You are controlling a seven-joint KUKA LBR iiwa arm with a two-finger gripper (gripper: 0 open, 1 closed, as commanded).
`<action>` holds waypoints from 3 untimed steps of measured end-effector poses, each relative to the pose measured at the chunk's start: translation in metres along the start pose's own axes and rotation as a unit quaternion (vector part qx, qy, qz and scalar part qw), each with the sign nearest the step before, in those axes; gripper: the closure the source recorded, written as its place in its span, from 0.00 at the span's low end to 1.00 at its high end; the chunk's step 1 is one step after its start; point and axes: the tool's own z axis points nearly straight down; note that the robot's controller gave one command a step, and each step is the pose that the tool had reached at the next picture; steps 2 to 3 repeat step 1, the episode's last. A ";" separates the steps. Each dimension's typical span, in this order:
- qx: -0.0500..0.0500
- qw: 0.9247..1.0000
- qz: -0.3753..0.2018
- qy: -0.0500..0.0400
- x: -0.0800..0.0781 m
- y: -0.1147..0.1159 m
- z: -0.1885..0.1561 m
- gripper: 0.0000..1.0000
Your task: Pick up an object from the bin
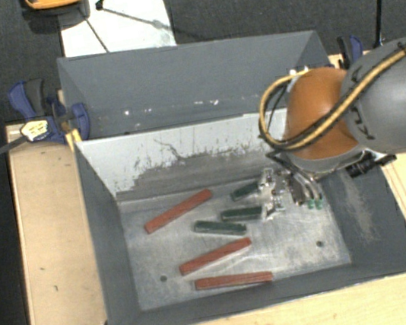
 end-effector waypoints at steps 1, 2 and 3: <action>0.000 1.000 -0.004 0.000 -0.020 -0.001 -0.117 1.00; 0.000 1.000 -0.004 0.000 -0.020 -0.001 -0.117 1.00; 0.000 1.000 -0.004 0.000 -0.020 -0.001 -0.117 1.00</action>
Offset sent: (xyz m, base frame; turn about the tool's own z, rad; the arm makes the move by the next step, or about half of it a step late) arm 0.0000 0.0000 0.0000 0.0000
